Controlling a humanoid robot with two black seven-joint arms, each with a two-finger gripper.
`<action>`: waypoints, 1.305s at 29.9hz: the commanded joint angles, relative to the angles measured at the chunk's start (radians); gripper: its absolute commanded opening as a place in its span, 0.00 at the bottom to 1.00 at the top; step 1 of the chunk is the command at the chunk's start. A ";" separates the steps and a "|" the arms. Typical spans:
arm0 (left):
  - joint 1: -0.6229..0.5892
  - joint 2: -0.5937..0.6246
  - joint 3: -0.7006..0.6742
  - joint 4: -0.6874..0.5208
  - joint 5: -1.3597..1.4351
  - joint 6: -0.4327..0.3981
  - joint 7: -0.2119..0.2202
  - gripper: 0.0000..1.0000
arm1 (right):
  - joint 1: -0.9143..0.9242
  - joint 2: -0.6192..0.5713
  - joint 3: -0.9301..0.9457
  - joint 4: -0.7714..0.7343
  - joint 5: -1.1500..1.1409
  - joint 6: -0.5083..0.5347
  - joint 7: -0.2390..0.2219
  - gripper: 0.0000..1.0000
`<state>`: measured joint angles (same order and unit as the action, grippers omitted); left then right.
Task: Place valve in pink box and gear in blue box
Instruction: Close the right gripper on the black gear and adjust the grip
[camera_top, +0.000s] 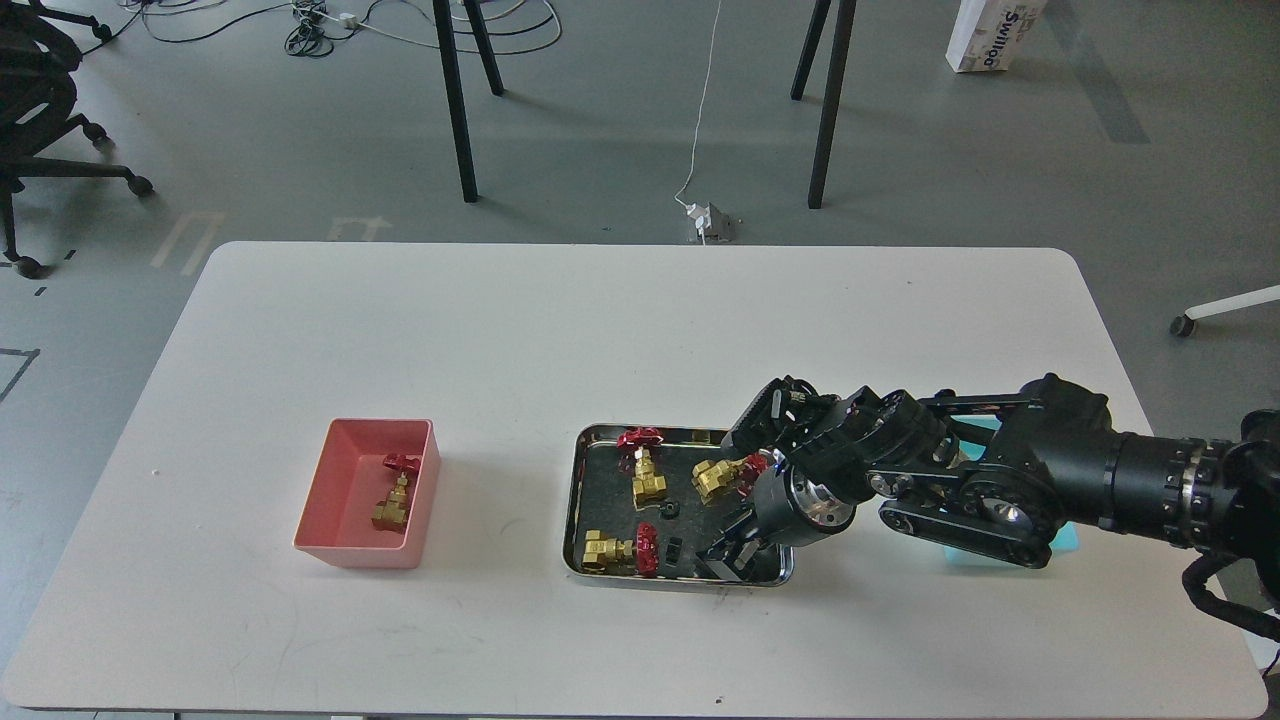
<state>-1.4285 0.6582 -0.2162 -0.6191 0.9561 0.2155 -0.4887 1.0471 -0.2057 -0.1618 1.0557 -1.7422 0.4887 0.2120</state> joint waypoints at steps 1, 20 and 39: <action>-0.001 0.001 0.001 0.001 -0.007 -0.008 0.000 0.99 | -0.002 0.000 -0.001 0.000 0.000 0.000 -0.002 0.51; -0.009 0.003 0.000 0.001 -0.007 -0.011 0.000 0.99 | 0.001 -0.035 -0.013 0.043 -0.002 0.000 -0.013 0.48; -0.010 0.004 0.000 0.001 -0.007 -0.010 0.000 0.99 | -0.006 -0.044 -0.015 0.044 -0.010 0.000 -0.022 0.19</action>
<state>-1.4389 0.6613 -0.2163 -0.6182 0.9494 0.2048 -0.4887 1.0416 -0.2476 -0.1768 1.0983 -1.7516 0.4886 0.1950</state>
